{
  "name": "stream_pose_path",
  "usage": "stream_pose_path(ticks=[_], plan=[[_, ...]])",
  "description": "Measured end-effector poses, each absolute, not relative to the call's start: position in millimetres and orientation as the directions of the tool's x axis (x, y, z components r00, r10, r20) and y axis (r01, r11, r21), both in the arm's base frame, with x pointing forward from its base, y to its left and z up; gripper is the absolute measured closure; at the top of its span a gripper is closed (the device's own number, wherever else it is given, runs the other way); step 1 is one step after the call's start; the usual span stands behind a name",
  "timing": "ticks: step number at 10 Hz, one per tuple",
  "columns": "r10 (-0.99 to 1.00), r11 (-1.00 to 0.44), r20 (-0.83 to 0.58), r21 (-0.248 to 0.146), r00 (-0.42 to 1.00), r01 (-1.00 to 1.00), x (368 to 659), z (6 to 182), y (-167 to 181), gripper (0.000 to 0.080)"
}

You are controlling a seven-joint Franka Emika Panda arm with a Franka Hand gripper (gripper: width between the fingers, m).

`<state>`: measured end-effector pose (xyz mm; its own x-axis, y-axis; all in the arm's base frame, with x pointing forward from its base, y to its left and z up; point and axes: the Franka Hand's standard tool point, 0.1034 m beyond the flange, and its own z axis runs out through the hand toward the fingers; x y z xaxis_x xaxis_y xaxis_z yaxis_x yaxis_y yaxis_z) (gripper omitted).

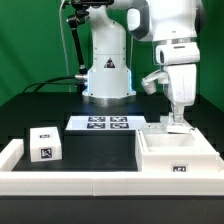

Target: Assemble cabinet

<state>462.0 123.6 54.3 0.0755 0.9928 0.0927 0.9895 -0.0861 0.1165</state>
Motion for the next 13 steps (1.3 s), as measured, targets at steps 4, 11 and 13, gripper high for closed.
stream_pose_path(ticks=[4,11,13], plan=[[0.992,-0.097,0.085,0.1,0.088,0.99,469.2,54.3,124.2,0.0729],[0.992,-0.105,0.07,0.062,0.1,0.993,475.9,52.1,125.6,0.0729],[0.992,-0.105,0.07,0.063,0.1,0.993,475.9,52.1,125.5,0.0729]])
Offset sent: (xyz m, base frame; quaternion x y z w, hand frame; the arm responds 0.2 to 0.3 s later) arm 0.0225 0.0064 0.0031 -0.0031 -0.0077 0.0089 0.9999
